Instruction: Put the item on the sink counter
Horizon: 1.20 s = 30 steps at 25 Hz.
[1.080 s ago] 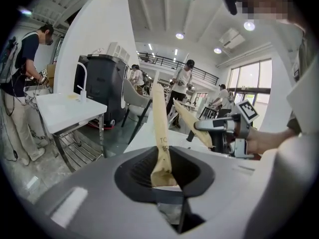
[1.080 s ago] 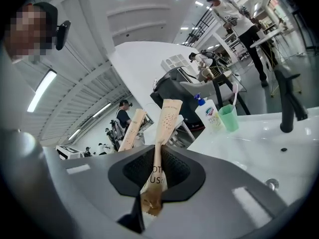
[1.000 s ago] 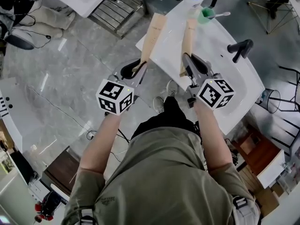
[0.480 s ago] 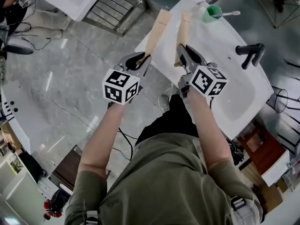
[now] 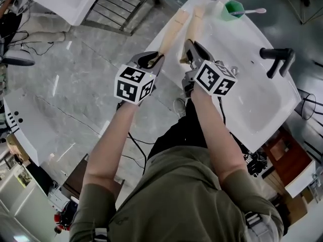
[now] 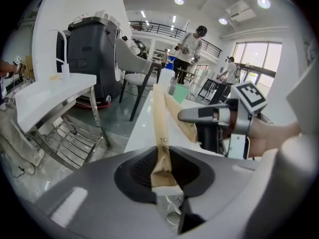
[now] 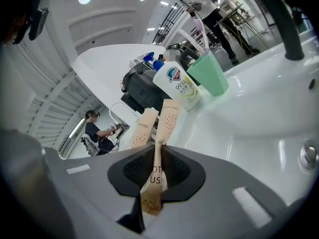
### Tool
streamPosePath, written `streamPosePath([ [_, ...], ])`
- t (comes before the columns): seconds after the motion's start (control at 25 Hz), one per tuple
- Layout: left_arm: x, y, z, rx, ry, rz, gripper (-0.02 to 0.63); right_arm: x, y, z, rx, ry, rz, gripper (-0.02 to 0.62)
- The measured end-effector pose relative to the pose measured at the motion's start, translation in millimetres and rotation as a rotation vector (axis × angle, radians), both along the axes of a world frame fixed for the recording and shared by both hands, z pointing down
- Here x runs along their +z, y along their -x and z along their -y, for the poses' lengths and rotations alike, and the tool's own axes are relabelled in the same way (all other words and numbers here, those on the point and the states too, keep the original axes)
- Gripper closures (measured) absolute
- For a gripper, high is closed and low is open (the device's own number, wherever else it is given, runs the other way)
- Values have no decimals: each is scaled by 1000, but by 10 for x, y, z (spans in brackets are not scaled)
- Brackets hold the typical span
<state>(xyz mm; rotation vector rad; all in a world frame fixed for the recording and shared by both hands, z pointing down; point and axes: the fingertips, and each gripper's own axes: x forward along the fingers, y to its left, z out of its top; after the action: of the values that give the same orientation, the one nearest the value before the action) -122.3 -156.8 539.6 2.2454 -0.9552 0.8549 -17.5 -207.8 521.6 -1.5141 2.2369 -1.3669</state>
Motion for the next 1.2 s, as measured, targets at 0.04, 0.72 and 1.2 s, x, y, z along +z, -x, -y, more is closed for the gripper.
streamPosePath([
  [0.04,16,-7,23,5,6,8,540,29,2,19,13,5,6,546],
  [0.72,233,13,175,50,63,103,538,312,85,163,109,47,35,545],
  [1.2,281,0,256,36,44,122,535,330,171,219,92,34,23,543],
])
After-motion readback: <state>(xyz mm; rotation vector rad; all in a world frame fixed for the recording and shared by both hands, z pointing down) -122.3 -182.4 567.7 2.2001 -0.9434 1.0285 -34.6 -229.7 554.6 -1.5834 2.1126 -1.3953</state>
